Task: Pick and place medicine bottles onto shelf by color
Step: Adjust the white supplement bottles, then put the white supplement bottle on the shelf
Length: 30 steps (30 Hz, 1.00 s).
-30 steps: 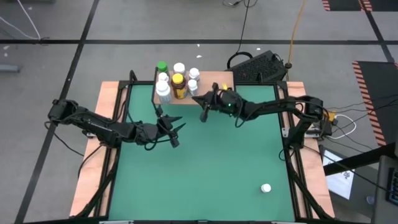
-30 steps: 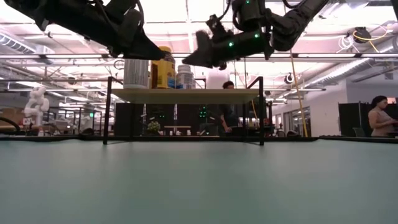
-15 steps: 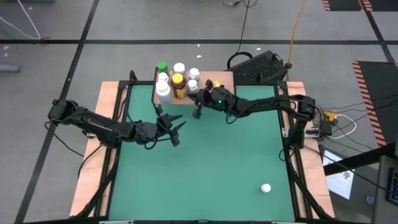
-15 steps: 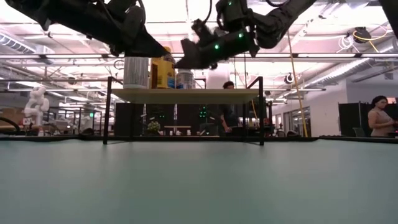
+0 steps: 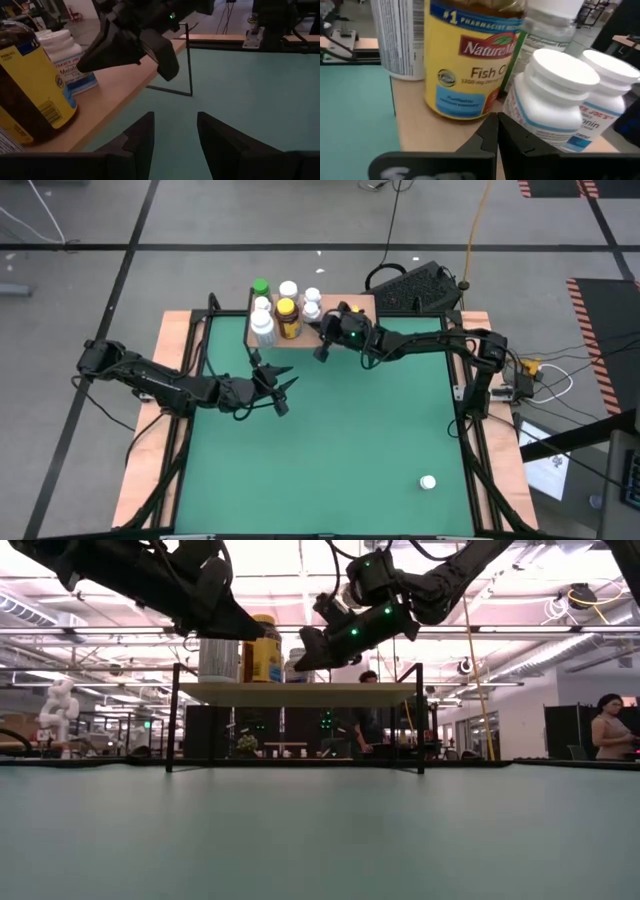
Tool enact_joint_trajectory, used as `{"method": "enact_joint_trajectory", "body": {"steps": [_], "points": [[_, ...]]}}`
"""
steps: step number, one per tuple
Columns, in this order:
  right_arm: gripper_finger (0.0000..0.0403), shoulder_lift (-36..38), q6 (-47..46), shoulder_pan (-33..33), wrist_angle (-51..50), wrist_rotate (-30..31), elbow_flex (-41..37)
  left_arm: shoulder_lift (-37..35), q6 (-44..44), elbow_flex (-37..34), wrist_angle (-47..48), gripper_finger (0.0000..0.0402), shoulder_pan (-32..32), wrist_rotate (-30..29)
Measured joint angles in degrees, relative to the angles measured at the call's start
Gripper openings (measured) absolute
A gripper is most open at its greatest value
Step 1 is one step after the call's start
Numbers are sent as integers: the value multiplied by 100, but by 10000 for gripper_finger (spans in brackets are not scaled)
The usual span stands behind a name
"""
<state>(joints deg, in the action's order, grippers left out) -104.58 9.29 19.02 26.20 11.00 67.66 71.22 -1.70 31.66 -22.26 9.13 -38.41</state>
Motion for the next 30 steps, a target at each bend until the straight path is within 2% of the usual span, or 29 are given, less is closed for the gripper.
{"method": "enact_joint_trajectory", "body": {"steps": [17, 21, 26, 28, 30], "points": [[0, 145, 86, 112, -128, 101, -8, 0, -334, 0, 251, 152, 33, 0], [0, 600, 87, -63, -519, 74, -7, 0, -347, 0, 268, 152, 31, 0], [0, 1419, 87, -498, -1972, 84, -15, 0, -511, 0, 271, 152, 61, 0], [0, 1732, 92, -753, -2461, 111, -181, 0, -650, 0, 241, 152, 63, 0], [0, 2058, 106, -1017, -2519, 234, -486, 2, -791, 0, 102, 152, 46, 2]]}}
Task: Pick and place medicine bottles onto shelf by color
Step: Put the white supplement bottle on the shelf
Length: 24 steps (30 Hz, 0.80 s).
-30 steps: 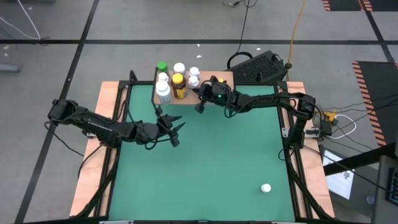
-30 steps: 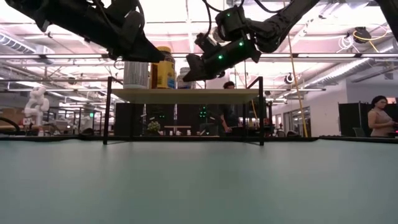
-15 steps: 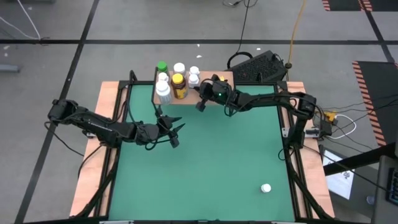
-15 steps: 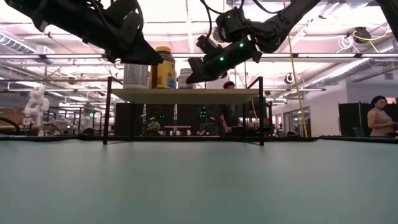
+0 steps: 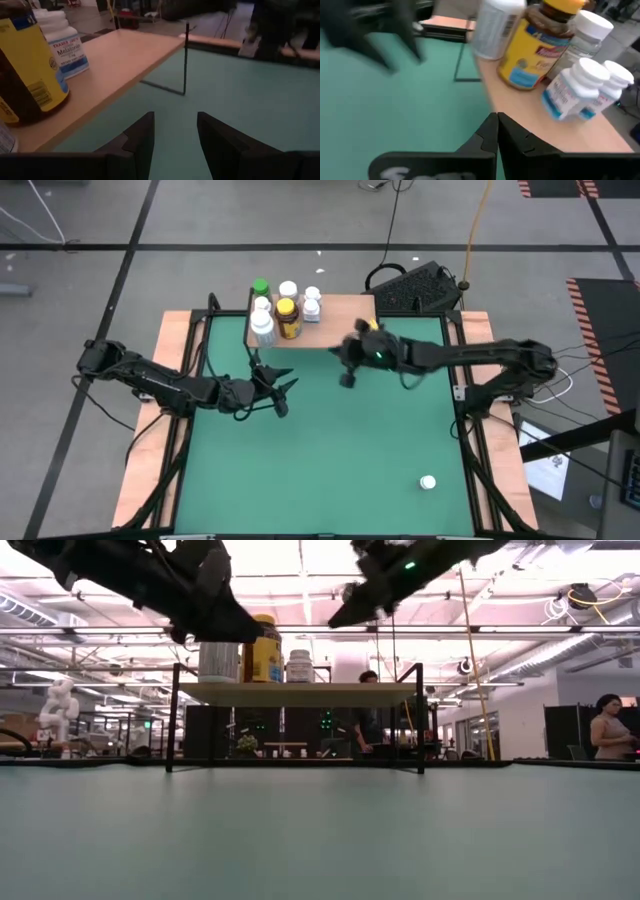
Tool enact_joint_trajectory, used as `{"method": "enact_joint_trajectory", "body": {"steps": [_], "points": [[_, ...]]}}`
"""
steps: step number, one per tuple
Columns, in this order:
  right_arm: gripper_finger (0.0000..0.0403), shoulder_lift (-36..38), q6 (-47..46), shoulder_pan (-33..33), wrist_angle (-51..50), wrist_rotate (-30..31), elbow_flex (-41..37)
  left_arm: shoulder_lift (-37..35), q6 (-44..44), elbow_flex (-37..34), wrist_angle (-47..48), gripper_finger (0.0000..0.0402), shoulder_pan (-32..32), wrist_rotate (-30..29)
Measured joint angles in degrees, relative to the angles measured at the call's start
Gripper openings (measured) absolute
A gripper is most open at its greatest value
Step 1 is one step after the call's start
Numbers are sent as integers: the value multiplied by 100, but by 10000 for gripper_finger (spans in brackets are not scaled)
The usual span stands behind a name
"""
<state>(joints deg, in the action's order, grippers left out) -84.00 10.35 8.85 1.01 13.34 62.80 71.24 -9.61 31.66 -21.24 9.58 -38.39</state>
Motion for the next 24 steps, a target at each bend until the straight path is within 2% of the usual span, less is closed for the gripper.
{"method": "enact_joint_trajectory", "body": {"steps": [4, 7, 12, 16, 19, 24], "points": [[0, 816, -139, -492, -90, 424, -705, 127, 33, 4, -553, 152, -20, 540], [0, 1523, -602, -799, -300, 456, -1283, 388, 158, 115, -764, 152, 65, 956], [0, 2736, -1274, -1193, -438, 437, -2206, 1277, 232, 728, -533, 152, 105, 1012], [0, 3485, -2105, -1489, -1271, -107, -2459, 1918, 238, 1160, -277, 152, 107, 1012], [3, 3558, -2948, -1913, -1620, -285, -2460, 2239, 324, 1315, -208, 152, 107, 1029], [36, 2581, -3641, -2898, -1208, -362, -2457, 2541, 776, 1616, -331, 152, 62, 1023]]}}
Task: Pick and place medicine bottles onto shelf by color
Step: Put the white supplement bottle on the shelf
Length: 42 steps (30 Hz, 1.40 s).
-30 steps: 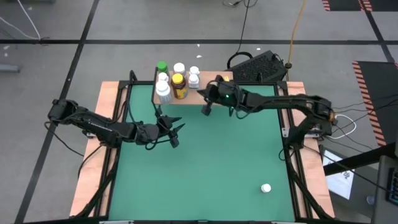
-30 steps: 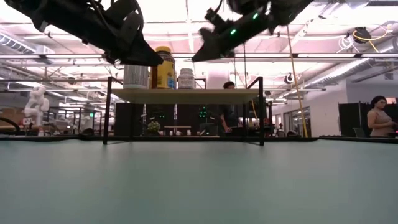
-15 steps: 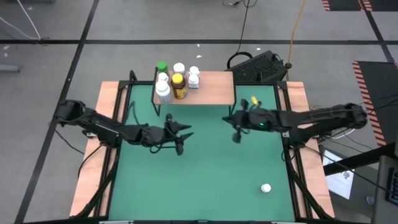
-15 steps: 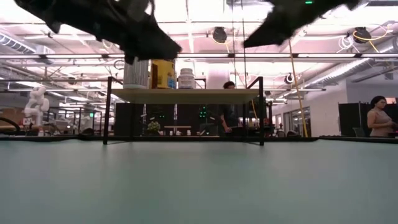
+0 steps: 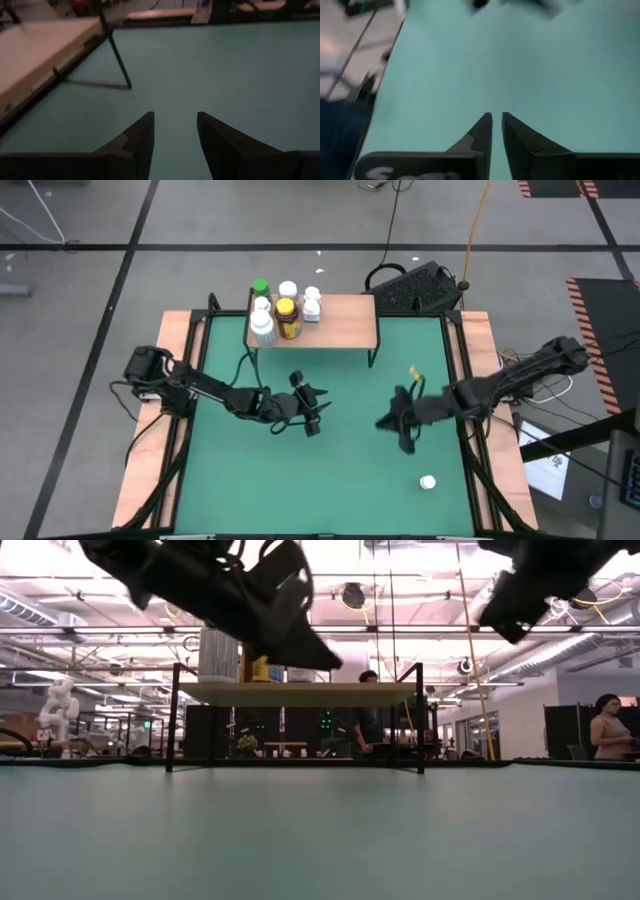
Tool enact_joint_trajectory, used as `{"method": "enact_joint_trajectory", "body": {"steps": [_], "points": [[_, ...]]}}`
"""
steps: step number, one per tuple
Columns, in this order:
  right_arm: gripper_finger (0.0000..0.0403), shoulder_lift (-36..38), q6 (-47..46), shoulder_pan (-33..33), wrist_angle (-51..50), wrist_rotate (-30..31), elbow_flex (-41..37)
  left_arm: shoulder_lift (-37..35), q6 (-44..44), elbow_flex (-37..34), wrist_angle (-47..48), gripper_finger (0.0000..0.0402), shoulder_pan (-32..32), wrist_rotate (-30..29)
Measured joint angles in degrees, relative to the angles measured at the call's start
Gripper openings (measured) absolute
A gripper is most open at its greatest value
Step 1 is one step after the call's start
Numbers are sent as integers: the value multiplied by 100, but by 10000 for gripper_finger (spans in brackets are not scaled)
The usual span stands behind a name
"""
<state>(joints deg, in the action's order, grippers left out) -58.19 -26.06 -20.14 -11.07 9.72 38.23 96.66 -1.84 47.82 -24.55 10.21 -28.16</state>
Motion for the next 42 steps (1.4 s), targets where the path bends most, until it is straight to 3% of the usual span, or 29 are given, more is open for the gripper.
{"method": "enact_joint_trajectory", "body": {"steps": [3, 5, 7, 11, 16, 20, 25, 31, 36, 39, 42], "points": [[62, -432, -324, -381, -235, -131, 230, 182, 262, 157, -622, 152, 3, 342], [76, -531, -460, -533, -974, -94, 388, 518, 617, 420, -1406, 154, 77, 1078], [85, -549, -481, -568, -1709, 125, 470, 955, 771, 860, -1583, 160, 217, 1311], [90, -382, -995, -506, -2602, 1109, 492, 1781, 1050, 2076, -535, 187, 311, 1310], [91, -149, -1703, -523, -3346, 1318, 473, 2650, 1502, 3558, -151, 232, 309, 1503], [91, 17, -1858, -525, -3504, 2303, 173, 3275, 1647, 4622, -125, 263, 279, 2301], [91, 281, -2210, -470, -3506, 2794, -309, 3961, 1392, 5693, -223, 283, 318, 3266], [91, 672, -2851, -472, -3480, 3222, -983, 5252, 1492, 7278, -168, 287, 377, 3707], [91, 950, -3535, -472, -3047, 2817, -1472, 6027, 1211, 8419, -165, 286, 322, 3994], [91, 1068, -3602, -472, -2801, 2807, -1641, 6261, 1205, 8729, -126, 285, 328, 4049], [91, 1169, -3680, -468, -2726, 3379, -1686, 6293, 1067, 8663, 85, 285, 300, 4209]]}}
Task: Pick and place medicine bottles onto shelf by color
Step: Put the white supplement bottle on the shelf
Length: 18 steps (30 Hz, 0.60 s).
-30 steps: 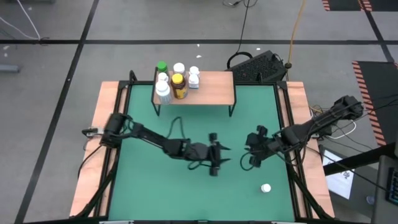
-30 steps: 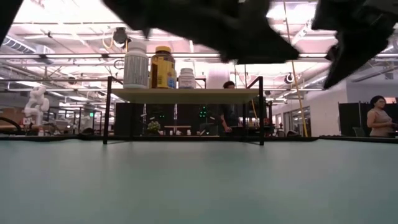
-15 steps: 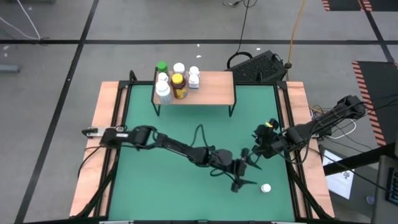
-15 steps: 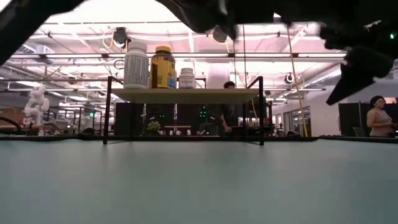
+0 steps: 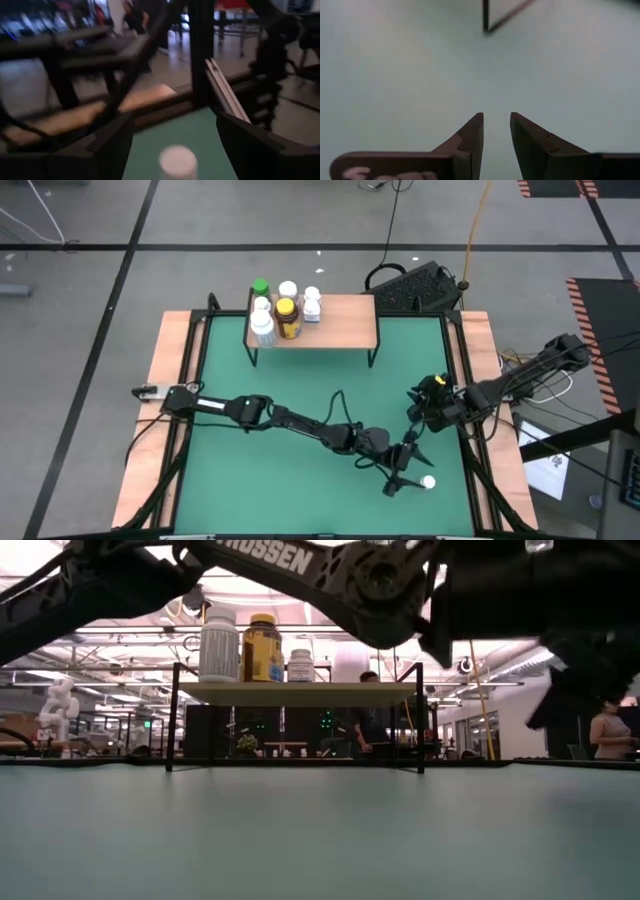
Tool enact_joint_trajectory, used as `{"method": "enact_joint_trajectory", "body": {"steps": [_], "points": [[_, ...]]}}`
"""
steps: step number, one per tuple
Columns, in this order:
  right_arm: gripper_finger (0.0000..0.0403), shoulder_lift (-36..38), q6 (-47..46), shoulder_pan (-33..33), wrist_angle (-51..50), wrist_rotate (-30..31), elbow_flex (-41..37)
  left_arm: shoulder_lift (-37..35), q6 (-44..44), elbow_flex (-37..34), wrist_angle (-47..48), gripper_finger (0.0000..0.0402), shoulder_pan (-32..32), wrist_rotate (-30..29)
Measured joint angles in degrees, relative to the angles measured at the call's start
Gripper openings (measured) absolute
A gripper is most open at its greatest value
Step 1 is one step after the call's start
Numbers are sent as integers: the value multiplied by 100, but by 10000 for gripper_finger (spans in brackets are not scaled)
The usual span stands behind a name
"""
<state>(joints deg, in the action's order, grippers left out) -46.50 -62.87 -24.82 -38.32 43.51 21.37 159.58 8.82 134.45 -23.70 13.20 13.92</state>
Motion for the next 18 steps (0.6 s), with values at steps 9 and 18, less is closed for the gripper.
{"method": "enact_joint_trajectory", "body": {"steps": [9, 18], "points": [[92, 83, 211, 4, 690, 1228, 0, 375, -159, 0, -437, 285, -32, 212], [92, -32, 395, 0, 1527, 713, -214, 663, -287, -7, -1450, 285, -19, 279]]}}
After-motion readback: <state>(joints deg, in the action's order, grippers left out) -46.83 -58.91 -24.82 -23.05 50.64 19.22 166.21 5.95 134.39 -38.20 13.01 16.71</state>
